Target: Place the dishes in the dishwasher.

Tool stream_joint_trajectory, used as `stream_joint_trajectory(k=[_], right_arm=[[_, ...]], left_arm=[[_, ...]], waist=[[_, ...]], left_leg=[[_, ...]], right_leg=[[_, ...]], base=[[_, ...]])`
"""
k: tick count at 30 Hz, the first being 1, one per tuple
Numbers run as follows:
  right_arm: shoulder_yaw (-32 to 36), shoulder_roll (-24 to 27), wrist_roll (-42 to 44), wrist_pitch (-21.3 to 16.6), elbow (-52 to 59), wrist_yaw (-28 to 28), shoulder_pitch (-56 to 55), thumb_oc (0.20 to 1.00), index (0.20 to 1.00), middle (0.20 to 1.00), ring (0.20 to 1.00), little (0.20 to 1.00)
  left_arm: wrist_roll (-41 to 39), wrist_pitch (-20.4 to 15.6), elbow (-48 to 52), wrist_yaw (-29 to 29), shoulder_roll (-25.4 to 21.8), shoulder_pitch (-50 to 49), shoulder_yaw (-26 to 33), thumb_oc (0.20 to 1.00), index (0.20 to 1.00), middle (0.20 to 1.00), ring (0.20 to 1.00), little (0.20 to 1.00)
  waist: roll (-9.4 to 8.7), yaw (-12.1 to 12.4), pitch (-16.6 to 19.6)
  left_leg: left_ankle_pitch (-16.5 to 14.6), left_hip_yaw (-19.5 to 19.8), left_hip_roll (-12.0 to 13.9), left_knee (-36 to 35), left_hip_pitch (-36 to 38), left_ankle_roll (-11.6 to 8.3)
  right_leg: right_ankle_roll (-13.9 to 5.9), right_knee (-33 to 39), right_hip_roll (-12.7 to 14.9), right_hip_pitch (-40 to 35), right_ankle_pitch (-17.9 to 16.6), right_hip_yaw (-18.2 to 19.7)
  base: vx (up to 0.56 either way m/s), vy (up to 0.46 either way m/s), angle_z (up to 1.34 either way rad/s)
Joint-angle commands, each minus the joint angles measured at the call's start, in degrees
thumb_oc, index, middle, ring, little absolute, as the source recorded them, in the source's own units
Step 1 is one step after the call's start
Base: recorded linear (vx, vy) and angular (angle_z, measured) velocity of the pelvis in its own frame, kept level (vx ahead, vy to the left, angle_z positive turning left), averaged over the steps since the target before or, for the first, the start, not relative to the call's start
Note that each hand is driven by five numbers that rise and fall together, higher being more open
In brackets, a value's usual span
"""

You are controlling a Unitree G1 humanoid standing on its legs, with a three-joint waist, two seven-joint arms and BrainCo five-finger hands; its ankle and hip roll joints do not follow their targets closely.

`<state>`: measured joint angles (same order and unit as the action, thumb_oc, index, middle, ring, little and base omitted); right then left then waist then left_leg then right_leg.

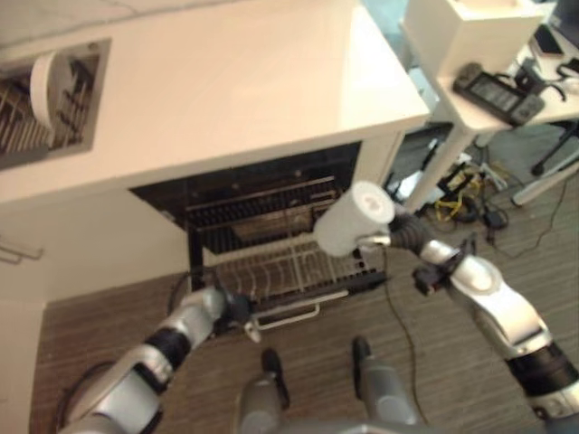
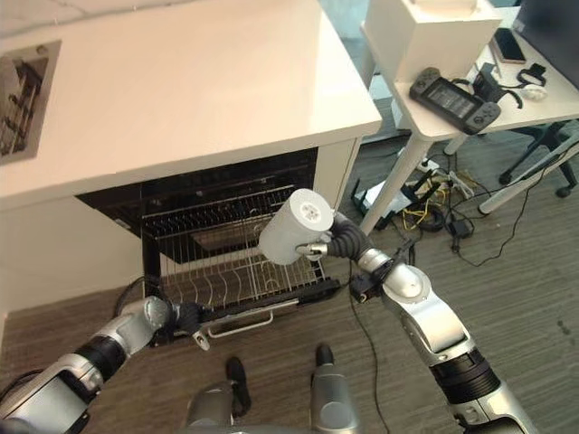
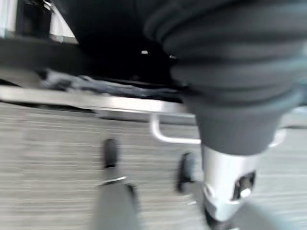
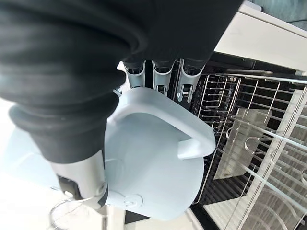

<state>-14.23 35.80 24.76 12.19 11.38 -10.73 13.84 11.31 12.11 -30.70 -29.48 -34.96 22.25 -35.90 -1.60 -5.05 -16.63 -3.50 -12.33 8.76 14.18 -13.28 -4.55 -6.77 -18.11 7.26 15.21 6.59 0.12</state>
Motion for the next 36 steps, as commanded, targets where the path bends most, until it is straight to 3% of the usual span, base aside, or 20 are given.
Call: stream_joint_trajectory(k=[1, 5, 9, 13, 17, 22, 26, 36], right_arm=[[3.45, 1.31, 1.49, -7.5, 4.18, 1.32, 0.54, 0.2, 0.2, 0.2, 0.2, 0.2], [5.87, 1.87, 0.95, -8.89, 4.91, 2.39, -3.15, 0.2, 0.2, 0.2, 0.2, 0.2], [8.27, 1.39, 0.56, -7.55, 6.15, 2.34, -5.07, 0.2, 0.2, 0.2, 0.2, 0.2], [9.1, 0.74, 0.06, -6.34, 6.83, 2.68, -5.78, 0.2, 0.2, 0.2, 0.2, 0.2], [9.97, -0.26, -1.01, -5.68, 7.19, 3.42, -6.49, 0.2, 0.2, 0.2, 0.2, 0.2], [7.51, -2.28, -3.55, -5.95, 2.62, 7.38, -3.99, 0.2, 0.2, 0.2, 0.2, 0.2], [5.64, -2.86, -4.31, -5.62, -2.56, 9.7, -2.21, 0.2, 0.2, 0.2, 0.2, 0.2], [1.3, -1.96, -5.06, -0.5, -19.32, 12.88, 7.49, 0.2, 0.2, 0.2, 0.2, 0.2]], left_arm=[[-13.04, -1.43, 8.08, 5.57, 1.3, -2.91, 2.56, 1.0, 1.0, 1.0, 1.0, 1.0], [-22.23, -1.63, 23.4, 8.06, -4.75, -5.31, 11.95, 1.0, 1.0, 1.0, 1.0, 1.0], [-26.31, -2.26, 32.0, 7.62, -6.99, -8.53, 19.93, 1.0, 1.0, 1.0, 1.0, 1.0], [-29.67, -3.66, 36.45, 8.56, -6.86, -10.64, 24.91, 1.0, 1.0, 1.0, 1.0, 1.0], [-35.04, -7.91, 40.44, 12.77, -4.97, -12.46, 29.98, 1.0, 1.0, 1.0, 1.0, 1.0], [-42.56, -12.74, 39.36, 21.16, 2.31, -11.95, 29.69, 1.0, 1.0, 1.0, 1.0, 1.0], [-42.65, -15.27, 37.7, 23.16, 5.11, -11.33, 28.92, 1.0, 1.0, 1.0, 1.0, 1.0], [-44.75, -13.2, 34.46, 20.68, 3.75, -7.43, 26.52, 1.0, 1.0, 1.0, 1.0, 1.0]], waist=[[0.56, 0.8, 1.15], [0.99, 2.43, 0.99], [1.2, 3.46, 1.48], [1.33, 4.03, 2.02], [1.22, 4.67, 2.36], [0.34, 6.24, 3.02], [-0.25, 7.35, 3.63], [-2.3, 10.03, 3.82]], left_leg=[[-2.39, 2.48, 0.63, 3.01, -1.26, 0.52], [-2.04, 3.08, 0.39, 3.01, -1.17, 0.44], [-1.85, 3.74, 0.16, 3.01, -0.78, 0.36], [-1.93, 4.14, 0.01, 3.01, -0.45, 0.35], [-1.98, 4.5, -0.16, 3.01, -0.43, 0.29], [-1.86, 5.72, -0.9, 3.01, -0.64, 0.38], [-1.93, 6.57, -1.09, 3.01, -0.45, 0.45], [-2.19, 8.0, -0.89, 3.01, 0.61, 0.32]], right_leg=[[-1.9, 0.93, 1.44, 0.04, -3.43, -5.71], [-1.83, 0.93, 1.98, -0.67, -3.53, -6.87], [-2.02, 0.93, 2.49, -1.62, -3.34, -8.04], [-2.01, 0.93, 2.69, -2.12, -3.08, -8.5], [-1.99, 0.93, 2.88, -2.49, -2.78, -8.77], [-2.0, 0.93, 3.13, -3.0, -2.75, -9.34], [-2.1, 0.93, 3.16, -3.8, -2.64, -9.93], [-2.41, 0.93, 3.03, -6.09, -3.01, -12.2]], base=[[-0.01, -0.002, 0.21], [0.01, -0.023, 0.17], [0.05, -0.027, 0.16], [0.06, -0.013, 0.06], [0.03, -0.014, 0.07], [0.02, -0.055, 0.07], [0.05, -0.071, 0.11], [0.05, -0.101, 0.12]])
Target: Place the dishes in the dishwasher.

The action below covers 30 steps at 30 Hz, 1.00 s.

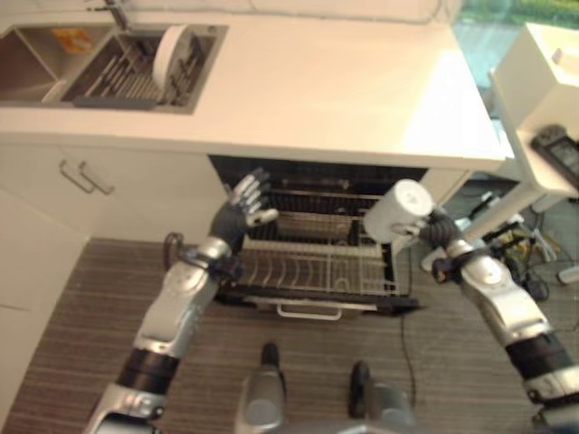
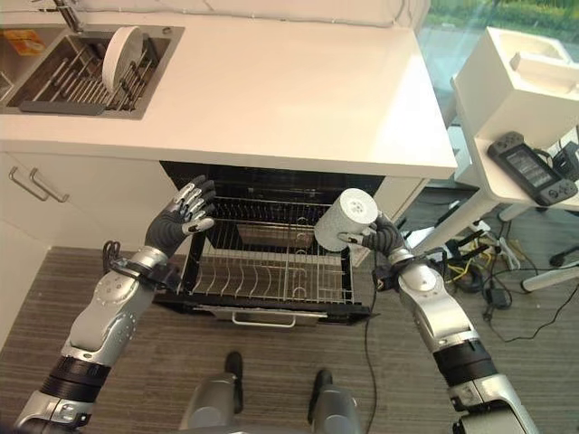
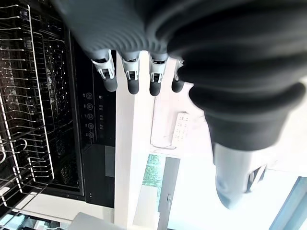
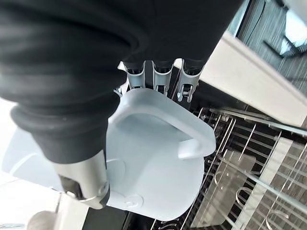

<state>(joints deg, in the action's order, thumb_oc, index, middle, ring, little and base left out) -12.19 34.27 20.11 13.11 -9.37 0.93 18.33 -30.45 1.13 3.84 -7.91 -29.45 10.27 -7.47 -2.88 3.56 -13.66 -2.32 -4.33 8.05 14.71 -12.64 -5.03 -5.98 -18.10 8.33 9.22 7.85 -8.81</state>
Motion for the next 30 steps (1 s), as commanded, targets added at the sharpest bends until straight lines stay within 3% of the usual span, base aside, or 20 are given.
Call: stream_joint_trajectory(k=[1, 5, 7, 16, 30], right_arm=[[-1.24, -0.34, -0.4, -0.59, 0.08, 1.6, 4.15, 0.2, 0.2, 0.2, 0.2, 0.2], [-2.88, -0.66, 0.04, 0.73, -5.54, 1.88, 7.33, 0.2, 0.2, 0.2, 0.2, 0.2], [-4.59, -0.29, 0.78, 3.22, -10.15, 1.32, 9.93, 0.2, 0.2, 0.2, 0.2, 0.2], [-8.21, 2.51, 4.54, 5.2, -23.98, -3.2, 17.4, 0.2, 0.2, 0.2, 0.2, 0.2], [-13.2, 8.39, 4.18, 8.23, -43.53, -12.57, 31.61, 0.2, 0.2, 0.2, 0.2, 0.2]], left_arm=[[-3.55, -1.96, 0.08, -0.92, -2.09, 4.77, -1.92, 1.0, 1.0, 1.0, 1.0, 1.0], [-4.33, -1.71, -0.11, -1.31, -2.91, 5.88, -2.04, 1.0, 1.0, 1.0, 1.0, 1.0], [-5.01, -1.67, 0.01, -1.91, -3.63, 6.53, -2.19, 1.0, 1.0, 1.0, 1.0, 1.0], [-7.23, -1.23, -0.7, -2.38, -5.09, 9.71, -3.26, 1.0, 1.0, 1.0, 1.0, 1.0], [-13.23, -5.71, -1.78, -0.15, -7.89, 17.4, -5.51, 1.0, 1.0, 1.0, 1.0, 1.0]], waist=[[-1.05, 1.7, 0.71], [-1.25, 2.54, 0.52], [-1.16, 3.36, 0.35], [-0.71, 5.0, -0.63], [3.74, 5.24, -5.83]], left_leg=[[-3.36, 0.2, -0.26, 2.48, 0.02, 0.81], [-3.28, 1.0, -0.49, 2.48, 0.06, 0.77], [-3.21, 1.8, -0.8, 2.48, 0.02, 0.75], [-2.77, 3.36, -1.42, 2.48, -0.61, 0.46], [-1.53, 3.9, -3.17, 2.48, -5.13, 0.33]], right_leg=[[-3.23, 0.91, 2.04, -0.19, -4.35, -3.45], [-3.28, 0.91, 2.18, -0.55, -4.53, -3.93], [-3.35, 0.91, 2.4, -0.75, -4.62, -4.4], [-3.36, 0.91, 2.8, -0.63, -5.0, -5.15], [-2.88, 0.91, 4.52, 4.57, -5.94, -4.69]], base=[[0.01, -0.03, 0.12], [0.01, -0.033, 0.09], [0.01, -0.024, 0.07], [0.0, -0.009, 0.06], [-0.05, 0.033, 0.05]])
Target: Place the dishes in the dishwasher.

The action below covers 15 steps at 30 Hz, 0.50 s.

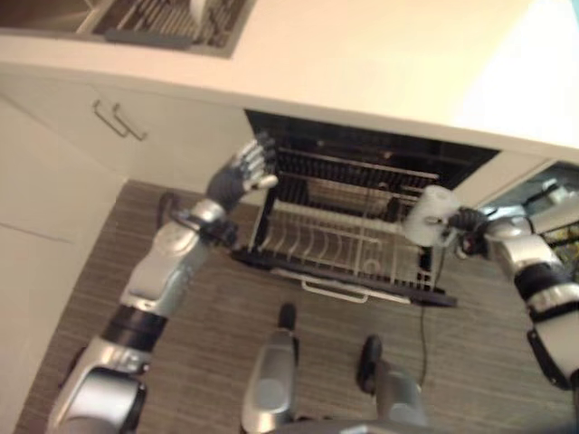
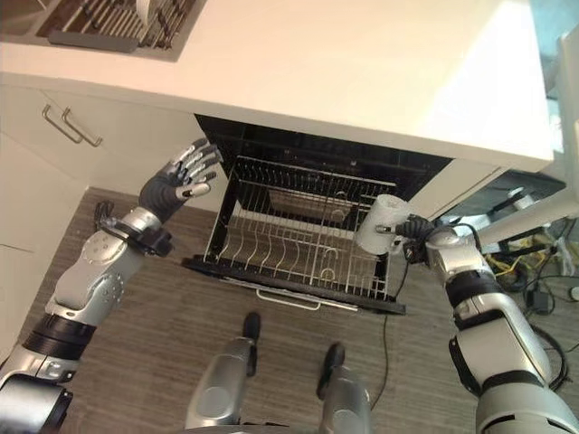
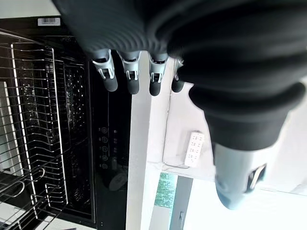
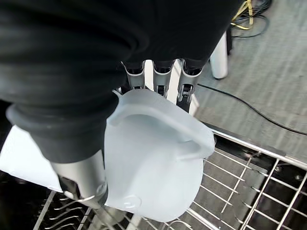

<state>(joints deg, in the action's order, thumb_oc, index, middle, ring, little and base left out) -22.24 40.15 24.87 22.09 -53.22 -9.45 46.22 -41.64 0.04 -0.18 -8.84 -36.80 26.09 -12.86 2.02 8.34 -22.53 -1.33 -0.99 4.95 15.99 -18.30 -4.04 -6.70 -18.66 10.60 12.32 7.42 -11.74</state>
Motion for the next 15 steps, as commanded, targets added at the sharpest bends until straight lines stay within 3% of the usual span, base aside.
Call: stream_joint_trajectory(k=[1, 15], right_arm=[[-4.28, 2.78, -1.67, -0.08, -2.36, -3.84, 5.74, 0.2, 0.2, 0.2, 0.2, 0.2], [-9.67, 3.45, -9.77, 1.38, -12.19, -9.21, 15.23, 0.2, 0.2, 0.2, 0.2, 0.2]], left_arm=[[-2.41, -4.8, 2.33, 1.43, -0.34, 2.39, -0.44, 1.0, 1.0, 1.0, 1.0, 1.0], [-4.01, -6.78, 2.96, 3.0, -0.46, 5.11, -0.96, 1.0, 1.0, 1.0, 1.0, 1.0]], waist=[[-0.59, 0.52, 2.21], [1.3, 0.87, -0.48]], left_leg=[[-2.7, 0.69, -0.38, 1.2, 0.27, -0.69], [-1.91, 0.63, -1.56, 1.2, -1.95, -0.6]], right_leg=[[-2.09, 1.47, 2.44, 2.03, -5.35, -1.56], [-1.68, 1.47, 2.97, 4.99, -6.15, -1.07]], base=[[-0.04, 0.042, -0.01], [-0.02, 0.02, -0.01]])
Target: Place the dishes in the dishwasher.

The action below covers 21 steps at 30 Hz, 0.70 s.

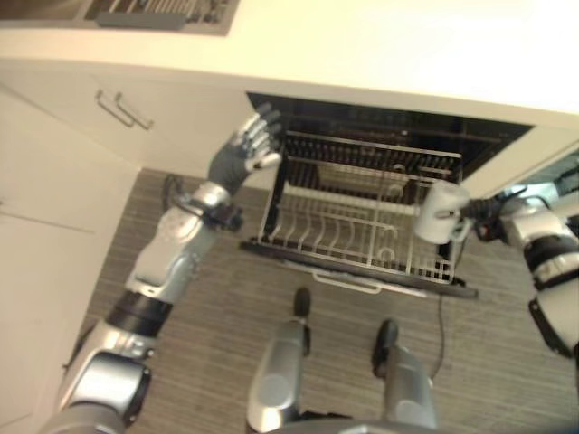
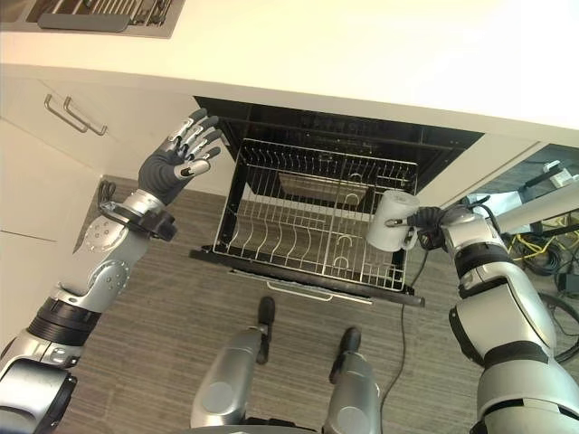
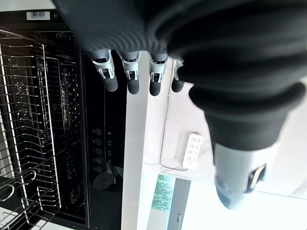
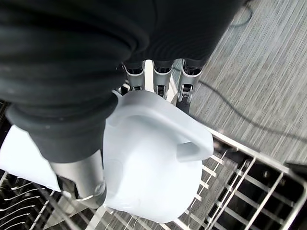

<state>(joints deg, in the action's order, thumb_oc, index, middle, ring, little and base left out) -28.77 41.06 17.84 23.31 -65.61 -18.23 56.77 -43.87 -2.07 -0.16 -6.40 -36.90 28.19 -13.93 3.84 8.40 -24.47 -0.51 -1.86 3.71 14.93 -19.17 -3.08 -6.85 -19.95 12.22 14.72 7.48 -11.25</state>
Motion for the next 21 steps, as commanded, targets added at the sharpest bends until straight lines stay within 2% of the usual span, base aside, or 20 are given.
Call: stream_joint_trajectory(k=[1, 8, 10, 11, 12, 21], right_arm=[[-3.45, 2.62, -3.37, 0.11, -0.3, -0.56, 5.09, 0.2, 0.2, 0.2, 0.2, 0.2], [-4.98, 2.71, -6.98, 1.03, -2.55, -1.17, 8.38, 0.2, 0.2, 0.2, 0.2, 0.2], [-5.33, 2.82, -6.74, 1.29, -2.66, -0.47, 8.81, 0.288, 0.288, 0.288, 0.288, 0.288], [-5.34, 2.66, -6.27, 1.49, -2.75, -0.09, 9.11, 0.435, 0.435, 0.435, 0.435, 0.435], [-5.09, 2.35, -6.66, 1.62, -3.04, 0.57, 9.51, 1.0, 1.0, 1.0, 1.0, 1.0], [-5.0, 1.87, -5.07, 0.81, -2.79, 4.31, 11.29, 1.0, 1.0, 1.0, 1.0, 1.0]], left_arm=[[-1.79, -4.69, 2.99, 0.65, -0.3, 3.09, 0.09, 1.0, 1.0, 1.0, 1.0, 1.0], [-2.58, -4.96, 2.9, 0.4, -0.64, 3.68, -0.33, 1.0, 1.0, 1.0, 1.0, 1.0], [-2.54, -5.03, 3.02, 0.52, -0.75, 3.76, -0.53, 1.0, 1.0, 1.0, 1.0, 1.0], [-2.56, -5.08, 3.01, 0.66, -0.72, 3.86, -0.71, 1.0, 1.0, 1.0, 1.0, 1.0], [-2.86, -5.42, 2.9, 0.7, -0.77, 3.85, -0.95, 1.0, 1.0, 1.0, 1.0, 1.0], [-3.29, -6.48, 2.53, 0.94, -0.97, 4.63, -1.8, 1.0, 1.0, 1.0, 1.0, 1.0]], waist=[[-0.48, 0.83, 1.37], [0.05, 1.11, 0.63], [0.14, 1.12, 0.51], [0.19, 1.13, 0.47], [0.37, 1.14, 0.35], [0.61, 0.87, 0.05]], left_leg=[[-2.69, 1.5, -0.35, 2.26, -1.17, -1.54], [-2.2, 1.34, -0.69, 2.26, -1.99, -1.37], [-2.16, 1.24, -0.7, 2.26, -2.2, -1.34], [-2.14, 1.22, -0.71, 2.26, -2.35, -1.33], [-2.05, 1.15, -0.75, 2.26, -2.62, -1.29], [-1.81, 0.78, -0.84, 2.26, -3.32, -1.29]], right_leg=[[-1.56, 2.76, 1.39, 2.72, -6.29, -1.57], [-1.69, 2.76, 1.49, 3.83, -6.95, -1.55], [-1.76, 2.76, 1.53, 4.09, -7.03, -1.55], [-1.76, 2.76, 1.54, 4.28, -7.06, -1.5], [-1.78, 2.76, 1.57, 4.58, -7.15, -1.46], [-2.02, 2.76, 1.65, 5.69, -7.76, -1.15]], base=[[0.0, 0.0, 0.0], [-0.02, 0.009, 0.0], [-0.05, 0.015, 0.0], [-0.04, 0.017, 0.0], [-0.06, 0.024, 0.0], [-0.05, 0.025, -0.01]])
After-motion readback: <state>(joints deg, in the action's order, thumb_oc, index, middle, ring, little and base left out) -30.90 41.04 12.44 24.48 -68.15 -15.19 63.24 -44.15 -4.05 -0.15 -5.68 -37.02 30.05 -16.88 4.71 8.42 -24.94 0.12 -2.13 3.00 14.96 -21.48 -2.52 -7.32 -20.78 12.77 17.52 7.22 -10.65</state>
